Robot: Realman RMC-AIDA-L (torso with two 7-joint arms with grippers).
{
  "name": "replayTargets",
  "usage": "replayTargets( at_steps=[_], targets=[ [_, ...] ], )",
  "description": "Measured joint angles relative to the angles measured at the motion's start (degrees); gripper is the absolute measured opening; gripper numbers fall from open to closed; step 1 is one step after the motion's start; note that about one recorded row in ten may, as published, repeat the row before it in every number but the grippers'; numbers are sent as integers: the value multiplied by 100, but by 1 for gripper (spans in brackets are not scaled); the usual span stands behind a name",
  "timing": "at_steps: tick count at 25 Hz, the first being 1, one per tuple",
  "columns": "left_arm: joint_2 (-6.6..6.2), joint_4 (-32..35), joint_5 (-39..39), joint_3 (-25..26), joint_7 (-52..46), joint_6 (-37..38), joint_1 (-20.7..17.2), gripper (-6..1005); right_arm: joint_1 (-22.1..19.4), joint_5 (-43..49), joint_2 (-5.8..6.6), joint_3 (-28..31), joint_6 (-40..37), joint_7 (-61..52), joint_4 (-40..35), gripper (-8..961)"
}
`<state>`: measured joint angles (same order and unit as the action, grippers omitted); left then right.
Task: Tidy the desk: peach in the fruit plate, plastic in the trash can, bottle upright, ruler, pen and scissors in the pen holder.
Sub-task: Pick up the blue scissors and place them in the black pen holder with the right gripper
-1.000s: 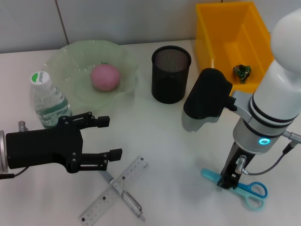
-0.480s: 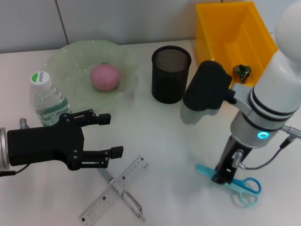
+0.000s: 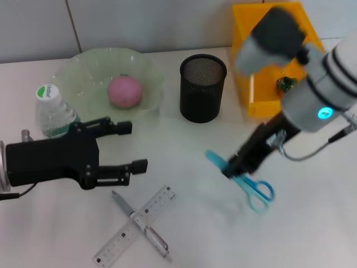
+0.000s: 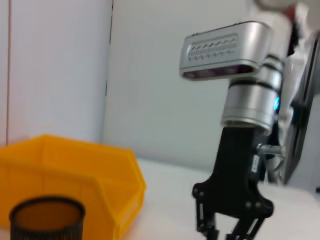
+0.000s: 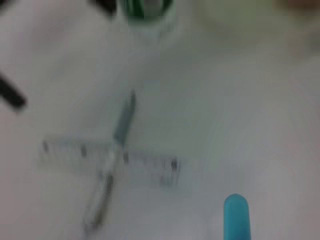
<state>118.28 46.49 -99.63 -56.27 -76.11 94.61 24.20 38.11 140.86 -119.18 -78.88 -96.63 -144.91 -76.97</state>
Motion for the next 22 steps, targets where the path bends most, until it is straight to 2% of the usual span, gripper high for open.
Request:
replayTargets(
  at_steps=[1, 2, 4, 5, 6, 7, 9, 15, 17, 20, 22],
  targets=[
    [7, -20, 220, 25, 14, 103, -4, 872, -58, -406, 3, 545, -5, 202, -36, 201],
    [7, -20, 220, 25, 14, 103, -4, 872, -58, -406, 3, 545, -5, 202, -36, 201],
    [7, -20, 220, 25, 14, 103, -4, 872, -136, -967, 12, 1133, -7, 483, -37, 201],
    [9, -25, 616, 28, 59, 275, -39, 872, -176, -1262, 14, 1426, -10, 642, -14, 201],
    [12, -29, 800, 26, 93, 361, -47, 872, -268, -1909, 20, 1982, -8, 996, 87, 201],
    [12, -29, 800, 26, 93, 361, -47, 872, -268, -1909, 20, 1982, -8, 996, 87, 201],
    [25, -34, 1213, -15, 242, 523, -51, 872, -403, -2890, 47, 2605, -2, 1541, 344, 201],
    [29, -35, 1521, -2, 491, 537, -77, 872, -541, -3987, 78, 3222, -3, 2351, 987, 202],
    [29, -36, 2083, 33, 1087, 459, -166, 872, -550, -4322, 83, 3400, -7, 2672, 1272, 202],
    [29, -36, 2083, 33, 1087, 459, -166, 872, -601, -4880, 94, 3564, -88, 3219, 1641, 202],
    [22, -43, 2497, 39, 1353, 385, -118, 872, -659, -5312, 121, 3606, -145, 3808, 1931, 201]
  ],
)
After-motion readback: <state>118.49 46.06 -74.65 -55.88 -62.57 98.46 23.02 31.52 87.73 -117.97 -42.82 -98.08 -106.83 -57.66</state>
